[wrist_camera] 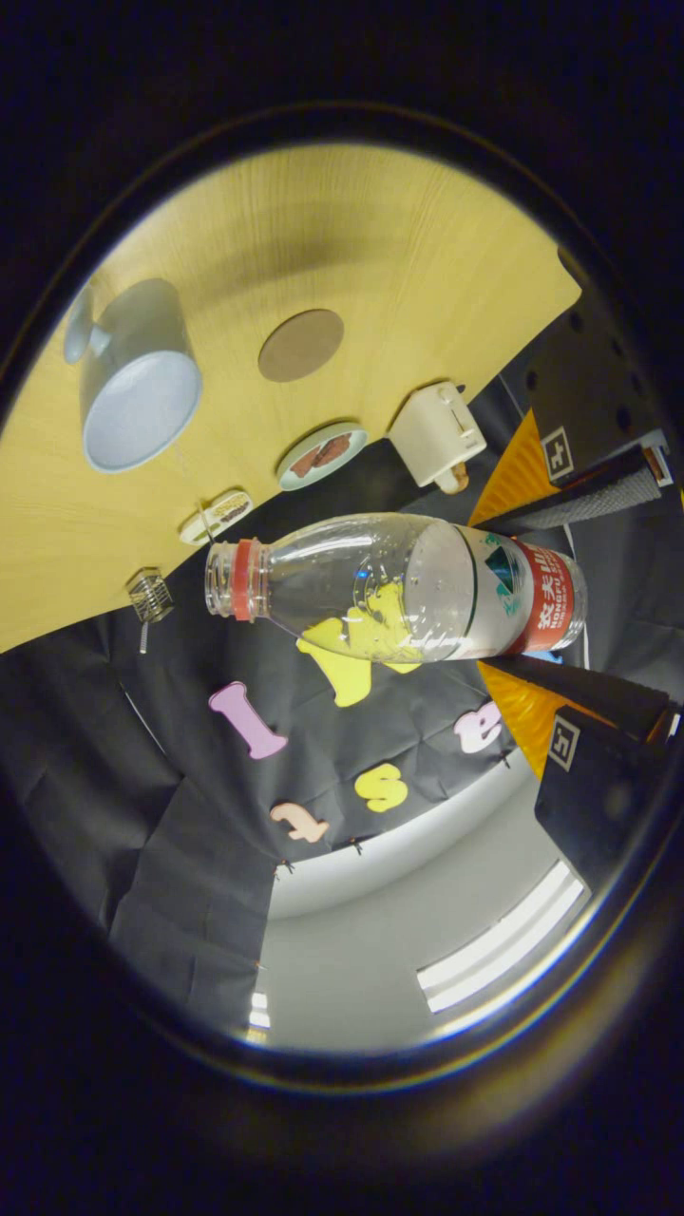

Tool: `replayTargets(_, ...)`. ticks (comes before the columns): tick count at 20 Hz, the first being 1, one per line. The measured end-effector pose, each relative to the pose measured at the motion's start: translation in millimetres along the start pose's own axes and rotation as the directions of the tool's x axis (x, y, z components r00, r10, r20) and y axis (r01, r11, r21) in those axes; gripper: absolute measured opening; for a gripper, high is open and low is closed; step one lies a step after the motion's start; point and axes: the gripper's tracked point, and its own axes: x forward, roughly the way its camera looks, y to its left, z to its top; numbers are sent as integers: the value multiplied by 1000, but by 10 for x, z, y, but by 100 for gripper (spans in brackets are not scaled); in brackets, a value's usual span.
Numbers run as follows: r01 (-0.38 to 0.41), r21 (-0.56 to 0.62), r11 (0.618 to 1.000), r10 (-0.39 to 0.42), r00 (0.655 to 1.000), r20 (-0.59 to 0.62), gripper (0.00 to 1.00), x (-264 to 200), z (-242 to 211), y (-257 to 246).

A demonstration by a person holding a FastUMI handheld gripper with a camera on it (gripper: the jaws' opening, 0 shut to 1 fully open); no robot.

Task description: Take the bottle from table, then pour the juice into the cup, finally place the bottle on the coaster

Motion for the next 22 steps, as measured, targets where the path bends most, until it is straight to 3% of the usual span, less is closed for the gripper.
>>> replayTargets(10, -20, 56, 998, 19, 1000, 12, 74, 18, 25, 61)
replayTargets(22, -2, 9, 1000, 2, 1000, 9, 74, -17, 27, -35)
